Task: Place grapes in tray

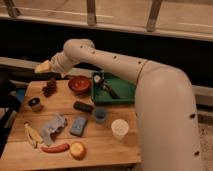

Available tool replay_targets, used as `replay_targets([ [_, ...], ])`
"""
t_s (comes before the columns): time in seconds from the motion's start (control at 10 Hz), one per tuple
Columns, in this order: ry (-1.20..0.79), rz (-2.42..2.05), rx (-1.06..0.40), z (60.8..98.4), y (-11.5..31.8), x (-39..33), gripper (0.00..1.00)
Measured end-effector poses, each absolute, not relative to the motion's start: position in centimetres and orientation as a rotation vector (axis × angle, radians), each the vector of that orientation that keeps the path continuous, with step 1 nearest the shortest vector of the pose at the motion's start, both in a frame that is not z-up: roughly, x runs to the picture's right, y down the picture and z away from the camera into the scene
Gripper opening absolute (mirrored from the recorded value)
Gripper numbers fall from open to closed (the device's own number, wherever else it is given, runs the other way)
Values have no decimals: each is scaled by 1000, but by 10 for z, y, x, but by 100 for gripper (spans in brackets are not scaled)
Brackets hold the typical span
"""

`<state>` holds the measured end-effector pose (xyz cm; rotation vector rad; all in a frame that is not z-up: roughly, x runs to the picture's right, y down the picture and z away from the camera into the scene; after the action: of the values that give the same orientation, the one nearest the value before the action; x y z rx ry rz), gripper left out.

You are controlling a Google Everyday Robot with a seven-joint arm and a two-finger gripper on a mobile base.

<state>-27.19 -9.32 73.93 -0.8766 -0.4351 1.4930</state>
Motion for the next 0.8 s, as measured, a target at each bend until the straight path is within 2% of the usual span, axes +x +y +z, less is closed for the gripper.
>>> replay_targets([
  [0.5,-461,1494,-883,738,-90,-278,80],
  [0.8,-436,1462,-869,752,-85,-298,80],
])
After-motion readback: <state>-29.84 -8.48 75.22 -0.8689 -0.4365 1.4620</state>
